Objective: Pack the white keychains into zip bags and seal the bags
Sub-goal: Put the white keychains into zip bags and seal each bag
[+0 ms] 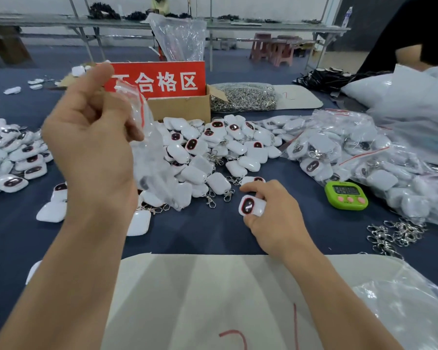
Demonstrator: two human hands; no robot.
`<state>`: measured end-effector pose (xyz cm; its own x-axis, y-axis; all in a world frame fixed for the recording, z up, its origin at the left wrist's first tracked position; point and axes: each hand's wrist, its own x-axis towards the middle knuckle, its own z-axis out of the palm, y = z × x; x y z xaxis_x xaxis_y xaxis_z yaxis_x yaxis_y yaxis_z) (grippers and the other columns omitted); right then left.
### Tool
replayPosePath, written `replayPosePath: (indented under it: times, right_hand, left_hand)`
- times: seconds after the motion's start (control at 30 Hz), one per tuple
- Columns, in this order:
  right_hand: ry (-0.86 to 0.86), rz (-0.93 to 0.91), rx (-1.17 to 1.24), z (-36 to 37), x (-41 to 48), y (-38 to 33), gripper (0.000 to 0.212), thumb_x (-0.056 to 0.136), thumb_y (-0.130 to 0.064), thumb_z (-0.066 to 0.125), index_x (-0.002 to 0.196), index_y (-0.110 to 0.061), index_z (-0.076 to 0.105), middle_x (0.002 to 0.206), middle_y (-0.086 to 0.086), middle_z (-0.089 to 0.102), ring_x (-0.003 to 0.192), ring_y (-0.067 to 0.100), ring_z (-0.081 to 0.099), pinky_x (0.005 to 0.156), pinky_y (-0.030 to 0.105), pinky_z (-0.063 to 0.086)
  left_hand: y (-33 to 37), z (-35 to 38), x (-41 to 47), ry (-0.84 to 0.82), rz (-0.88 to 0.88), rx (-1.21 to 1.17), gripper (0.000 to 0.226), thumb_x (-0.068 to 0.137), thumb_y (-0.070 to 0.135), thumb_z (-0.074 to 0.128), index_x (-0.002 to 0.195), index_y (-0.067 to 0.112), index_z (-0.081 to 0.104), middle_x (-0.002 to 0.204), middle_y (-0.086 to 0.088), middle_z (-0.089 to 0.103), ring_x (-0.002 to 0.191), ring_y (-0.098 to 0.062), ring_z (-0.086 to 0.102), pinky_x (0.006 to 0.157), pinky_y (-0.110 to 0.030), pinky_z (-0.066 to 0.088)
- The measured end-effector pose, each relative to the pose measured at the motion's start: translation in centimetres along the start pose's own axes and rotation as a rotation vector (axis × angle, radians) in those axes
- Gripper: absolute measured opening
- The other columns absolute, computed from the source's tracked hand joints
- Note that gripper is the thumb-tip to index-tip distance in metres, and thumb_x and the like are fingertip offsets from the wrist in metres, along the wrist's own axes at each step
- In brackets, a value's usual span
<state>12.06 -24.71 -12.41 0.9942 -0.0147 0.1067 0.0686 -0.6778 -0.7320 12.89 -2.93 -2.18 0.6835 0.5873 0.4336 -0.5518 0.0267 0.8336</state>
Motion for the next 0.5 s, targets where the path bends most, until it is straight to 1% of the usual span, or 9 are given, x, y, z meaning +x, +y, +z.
replayPosePath:
  times: [0.07,0.13,0.2,0.23,0.27,0.3,0.37,0.43,0.5]
  right_hand:
    - [-0.001,0.029,0.026,0.0,0.1,0.0,0.021,0.088,-0.008,0.07,0.093,-0.028,0.07,0.085,-0.012,0.06,0.075,0.009,0.054,0.062,0.007,0.041]
    - [0.016,0.057,0.062,0.1,0.3,0.0,0.013,0.087,-0.013,0.07,0.079,-0.02,0.063,0.069,-0.005,0.058,0.062,0.014,0.048,0.054,0.015,0.039]
    - [0.041,0.092,0.198,-0.1,0.6,0.0,0.012,0.085,-0.016,0.068,0.077,-0.018,0.059,0.063,0.003,0.06,0.055,0.014,0.052,0.049,0.016,0.038]
    - [0.049,0.115,0.285,-0.1,0.7,0.0,0.008,0.084,-0.014,0.065,0.078,-0.016,0.06,0.062,0.005,0.063,0.052,0.013,0.056,0.051,0.018,0.041]
    - [0.054,0.145,0.365,-0.2,0.7,0.0,0.003,0.081,-0.012,0.064,0.079,-0.013,0.061,0.061,0.007,0.064,0.052,0.013,0.058,0.055,0.026,0.045]
    - [0.062,0.18,0.434,-0.2,0.8,0.1,0.002,0.078,-0.01,0.062,0.079,-0.011,0.063,0.06,0.006,0.064,0.054,0.016,0.059,0.057,0.032,0.045]
    - [0.114,0.251,0.528,-0.3,1.0,0.4,0.012,0.076,-0.007,0.061,0.074,-0.017,0.068,0.062,0.002,0.066,0.059,0.019,0.058,0.055,0.034,0.044]
    - [0.22,0.305,0.546,-0.5,1.4,0.9,0.014,0.075,-0.01,0.063,0.072,-0.021,0.069,0.06,0.0,0.064,0.062,0.021,0.056,0.056,0.035,0.043]
    - [0.299,0.319,0.518,-1.0,1.4,1.0,0.01,0.075,-0.021,0.061,0.075,-0.025,0.069,0.062,0.004,0.065,0.061,0.021,0.054,0.058,0.038,0.043]
  left_hand:
    - [-0.3,0.2,-0.1,-0.073,0.089,0.068,0.037,0.093,0.0,0.059,0.119,0.023,0.069,0.068,0.013,0.062,0.057,-0.004,0.054,0.056,-0.022,0.048]
    - [-1.5,1.0,-1.1,-0.189,0.136,0.197,0.043,0.094,0.001,0.06,0.116,0.036,0.071,0.072,0.013,0.064,0.056,-0.004,0.054,0.052,-0.019,0.048]
    - [-3.3,2.4,-3.5,-0.37,0.091,0.335,0.044,0.095,0.004,0.06,0.108,0.045,0.07,0.068,0.017,0.064,0.054,-0.001,0.053,0.051,-0.02,0.048]
    - [-4.4,3.1,-5.0,-0.462,0.026,0.382,0.041,0.097,0.005,0.06,0.107,0.044,0.07,0.066,0.017,0.064,0.053,-0.001,0.054,0.052,-0.022,0.049]
    - [-5.6,3.6,-6.6,-0.546,-0.057,0.418,0.038,0.099,0.007,0.059,0.109,0.041,0.07,0.065,0.015,0.065,0.053,-0.003,0.056,0.056,-0.026,0.051]
    - [-6.7,3.8,-8.0,-0.619,-0.124,0.469,0.034,0.1,0.01,0.059,0.114,0.039,0.07,0.068,0.014,0.067,0.058,-0.005,0.061,0.063,-0.03,0.054]
    - [-8.0,3.7,-10.3,-0.745,-0.129,0.628,0.033,0.098,0.019,0.062,0.126,0.036,0.067,0.087,0.013,0.072,0.08,-0.005,0.066,0.082,-0.031,0.054]
    - [-8.3,3.6,-11.5,-0.815,-0.078,0.708,0.037,0.095,0.024,0.064,0.13,0.037,0.063,0.102,0.013,0.071,0.092,-0.003,0.063,0.086,-0.026,0.049]
    - [-8.3,3.6,-11.7,-0.861,-0.038,0.762,0.047,0.092,0.018,0.062,0.134,0.038,0.06,0.113,0.013,0.07,0.102,-0.006,0.06,0.089,-0.026,0.047]
